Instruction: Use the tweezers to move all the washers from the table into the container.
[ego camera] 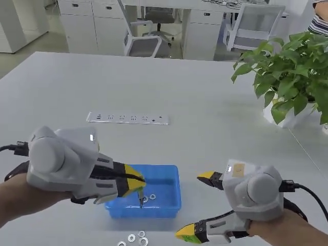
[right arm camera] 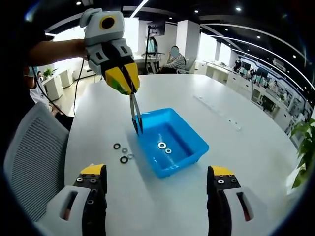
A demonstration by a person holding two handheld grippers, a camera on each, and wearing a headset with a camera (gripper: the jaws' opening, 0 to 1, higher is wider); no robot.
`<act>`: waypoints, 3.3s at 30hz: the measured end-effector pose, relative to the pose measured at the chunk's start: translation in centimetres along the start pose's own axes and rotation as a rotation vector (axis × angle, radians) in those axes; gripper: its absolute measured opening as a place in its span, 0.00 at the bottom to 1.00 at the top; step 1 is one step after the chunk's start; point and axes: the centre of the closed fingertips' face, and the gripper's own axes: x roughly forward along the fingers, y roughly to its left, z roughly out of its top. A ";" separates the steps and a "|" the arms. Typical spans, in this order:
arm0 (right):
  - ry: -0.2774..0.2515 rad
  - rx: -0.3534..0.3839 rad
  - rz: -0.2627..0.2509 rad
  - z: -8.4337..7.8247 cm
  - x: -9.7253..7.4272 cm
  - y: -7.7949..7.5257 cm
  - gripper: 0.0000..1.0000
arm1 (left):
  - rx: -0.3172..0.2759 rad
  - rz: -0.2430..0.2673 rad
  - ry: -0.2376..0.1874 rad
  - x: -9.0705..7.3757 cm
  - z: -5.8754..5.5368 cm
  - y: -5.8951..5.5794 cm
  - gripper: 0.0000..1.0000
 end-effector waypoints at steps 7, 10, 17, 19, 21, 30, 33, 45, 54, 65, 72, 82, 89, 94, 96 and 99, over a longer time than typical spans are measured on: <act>-0.007 -0.009 -0.005 0.1 -0.2 0.5 0.90 | -0.009 -0.015 0.010 -0.3 -0.6 -1.2 0.06; -0.012 -0.010 -0.009 0.1 -0.2 0.6 0.93 | -0.013 -0.019 0.011 -0.3 -1.1 -1.5 0.06; -0.035 -0.012 -0.006 0.4 -0.1 1.2 0.97 | -0.024 -0.023 0.004 -0.4 -1.6 -2.1 0.06; -0.035 -0.007 -0.002 0.4 -0.1 1.4 0.97 | -0.024 -0.027 0.005 -0.4 -1.7 -2.4 0.06; -0.033 -0.012 -0.002 0.3 0.0 1.4 0.97 | -0.024 -0.030 0.008 -0.3 -1.9 -2.6 0.06; -0.024 -0.007 0.001 -0.3 0.1 1.7 0.97 | -0.027 -0.045 0.000 0.1 -2.2 -3.1 0.06; -0.022 -0.006 0.003 -0.5 0.1 1.8 0.96 | -0.029 -0.053 -0.003 0.3 -2.3 -3.3 0.06; -0.014 -0.005 0.012 -0.9 0.3 2.0 0.95 | -0.042 -0.071 -0.005 1.0 -2.8 -3.7 0.06; -0.008 0.000 0.017 -1.3 0.3 2.3 0.94 | -0.051 -0.094 -0.006 1.5 -3.1 -4.4 0.06; -0.004 0.012 0.009 -1.9 0.0 2.2 0.94 | -0.055 -0.120 0.007 2.7 -4.3 -4.4 0.06; -0.004 0.016 0.012 -2.1 -0.1 2.4 0.93 | -0.061 -0.124 0.010 3.1 -4.8 -4.5 0.06; 0.000 0.017 0.020 -2.2 0.1 2.6 0.91 | -0.064 -0.117 0.012 3.1 -4.9 -4.4 0.06; -0.007 -0.030 0.074 -1.8 0.7 3.8 0.80 | -0.071 -0.113 0.015 3.0 -4.9 -4.3 0.06; -0.016 -0.091 0.133 -1.2 1.4 5.0 0.64 | -0.078 -0.119 0.015 3.0 -4.9 -4.5 0.06; -0.019 -0.110 0.159 -1.0 1.8 5.5 0.57 | -0.082 -0.121 0.015 2.9 -4.9 -4.6 0.06; -0.017 -0.145 0.193 -0.7 2.5 6.2 0.49 | -0.079 -0.123 0.017 2.9 -4.8 -4.7 0.06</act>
